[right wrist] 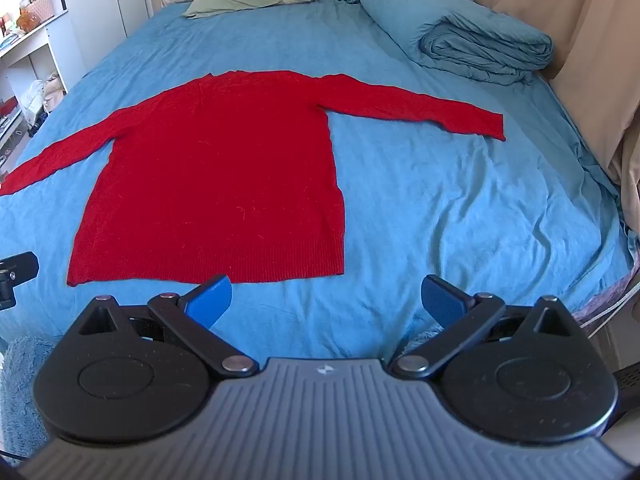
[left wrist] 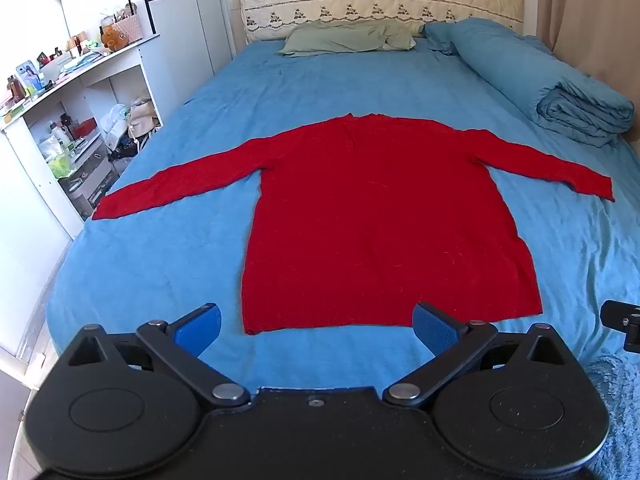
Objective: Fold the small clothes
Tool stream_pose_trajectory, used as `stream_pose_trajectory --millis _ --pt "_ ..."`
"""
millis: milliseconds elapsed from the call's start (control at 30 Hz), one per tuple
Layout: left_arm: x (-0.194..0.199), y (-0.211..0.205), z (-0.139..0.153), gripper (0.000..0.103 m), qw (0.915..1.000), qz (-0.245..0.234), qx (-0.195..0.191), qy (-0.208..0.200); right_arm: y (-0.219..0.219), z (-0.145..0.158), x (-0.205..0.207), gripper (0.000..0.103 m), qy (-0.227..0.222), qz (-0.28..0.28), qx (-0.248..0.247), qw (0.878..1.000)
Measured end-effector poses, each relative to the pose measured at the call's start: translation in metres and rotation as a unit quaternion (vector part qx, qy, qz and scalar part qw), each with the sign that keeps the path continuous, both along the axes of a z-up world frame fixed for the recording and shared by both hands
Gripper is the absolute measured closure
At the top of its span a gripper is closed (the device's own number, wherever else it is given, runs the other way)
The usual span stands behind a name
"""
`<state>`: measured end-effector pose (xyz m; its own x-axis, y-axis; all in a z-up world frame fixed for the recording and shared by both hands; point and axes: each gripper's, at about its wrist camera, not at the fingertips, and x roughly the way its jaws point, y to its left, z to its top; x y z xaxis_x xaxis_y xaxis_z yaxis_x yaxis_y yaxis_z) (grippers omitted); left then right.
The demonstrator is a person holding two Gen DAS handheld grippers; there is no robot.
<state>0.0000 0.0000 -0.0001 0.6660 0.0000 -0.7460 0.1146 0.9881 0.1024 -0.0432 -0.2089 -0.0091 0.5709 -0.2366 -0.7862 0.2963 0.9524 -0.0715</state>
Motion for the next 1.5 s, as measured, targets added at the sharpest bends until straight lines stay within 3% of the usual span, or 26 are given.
stream_pose_trajectory --millis 1500 --pt "-0.0014 0.0006 0.0037 0.0 1.0 0.002 0.0 -0.005 0.0023 0.0043 0.001 0.0 0.0 0.004 0.001 1.0"
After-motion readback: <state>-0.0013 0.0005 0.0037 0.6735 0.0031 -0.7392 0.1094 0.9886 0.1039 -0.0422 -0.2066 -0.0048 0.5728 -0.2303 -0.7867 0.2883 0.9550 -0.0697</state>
